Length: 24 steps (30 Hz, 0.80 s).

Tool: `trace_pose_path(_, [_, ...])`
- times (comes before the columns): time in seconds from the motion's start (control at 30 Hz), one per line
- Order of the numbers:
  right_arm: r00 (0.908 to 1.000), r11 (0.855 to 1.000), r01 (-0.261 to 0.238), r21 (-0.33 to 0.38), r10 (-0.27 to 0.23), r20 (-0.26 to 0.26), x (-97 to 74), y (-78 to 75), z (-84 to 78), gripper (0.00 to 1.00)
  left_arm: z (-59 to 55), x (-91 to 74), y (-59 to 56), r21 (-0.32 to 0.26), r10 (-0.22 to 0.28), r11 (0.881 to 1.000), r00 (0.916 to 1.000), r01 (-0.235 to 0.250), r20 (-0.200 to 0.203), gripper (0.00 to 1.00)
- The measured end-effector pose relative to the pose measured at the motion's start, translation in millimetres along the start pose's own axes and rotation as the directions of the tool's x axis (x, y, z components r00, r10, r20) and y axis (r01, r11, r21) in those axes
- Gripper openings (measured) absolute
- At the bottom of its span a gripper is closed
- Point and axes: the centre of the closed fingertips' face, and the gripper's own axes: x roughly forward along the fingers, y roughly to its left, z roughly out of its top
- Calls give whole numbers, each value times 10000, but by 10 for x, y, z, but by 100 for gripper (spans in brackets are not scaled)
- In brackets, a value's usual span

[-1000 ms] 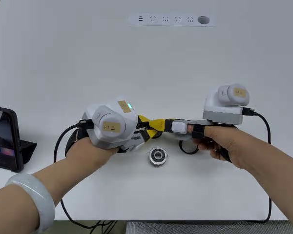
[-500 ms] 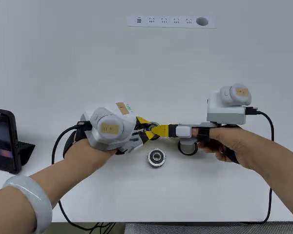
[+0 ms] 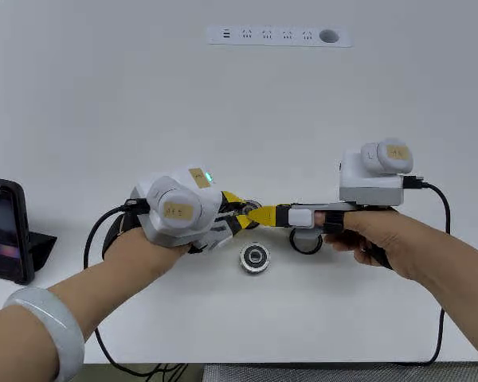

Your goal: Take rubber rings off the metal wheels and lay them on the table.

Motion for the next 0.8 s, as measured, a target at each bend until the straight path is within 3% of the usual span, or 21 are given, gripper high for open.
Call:
trace_pose_path(0.3, [10000, 10000, -31, -51, 32, 86, -14, 4, 34, 26, 1, -1, -3, -2, 3, 10000, 10000, -3, 6, 13])
trace_pose_path(0.47, [9999, 9999, 104, -98, -104, -7, 38, -39, 7, 31, 0, 0, 0, -7, 7, 10000, 10000, -7, 0, 13])
trace_pose_path(0.8, [9999, 10000, 80, -5, -80, 86, 85, -42, 48, 32, 6, -4, 2, -10, 2, 10000, 10000, -2, 19, 13])
